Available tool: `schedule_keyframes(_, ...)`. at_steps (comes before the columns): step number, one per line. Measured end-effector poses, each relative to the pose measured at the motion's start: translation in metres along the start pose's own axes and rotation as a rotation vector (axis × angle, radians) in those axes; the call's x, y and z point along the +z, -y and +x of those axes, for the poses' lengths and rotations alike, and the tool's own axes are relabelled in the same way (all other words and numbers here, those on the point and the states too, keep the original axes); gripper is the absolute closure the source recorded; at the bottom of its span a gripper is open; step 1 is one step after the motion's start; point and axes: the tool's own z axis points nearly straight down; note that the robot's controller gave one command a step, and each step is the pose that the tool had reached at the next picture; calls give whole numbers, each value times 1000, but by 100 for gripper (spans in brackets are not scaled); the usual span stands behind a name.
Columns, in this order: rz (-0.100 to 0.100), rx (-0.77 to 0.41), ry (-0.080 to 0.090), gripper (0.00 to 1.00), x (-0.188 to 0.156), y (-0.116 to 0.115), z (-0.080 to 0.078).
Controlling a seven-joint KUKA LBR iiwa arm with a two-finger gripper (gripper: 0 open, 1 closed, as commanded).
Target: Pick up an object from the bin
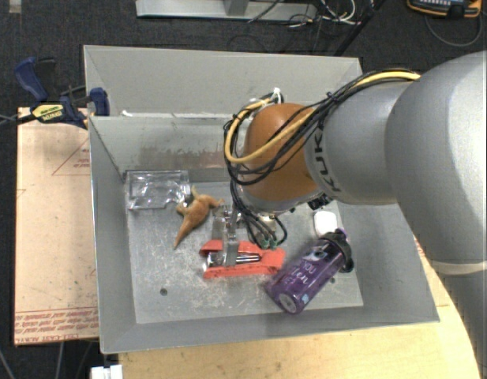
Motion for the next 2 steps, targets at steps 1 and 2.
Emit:
schedule_keyframes(1,0,0,0,100,0,0,0)
schedule_keyframes(2,1,3,0,100,-36,6,-7)
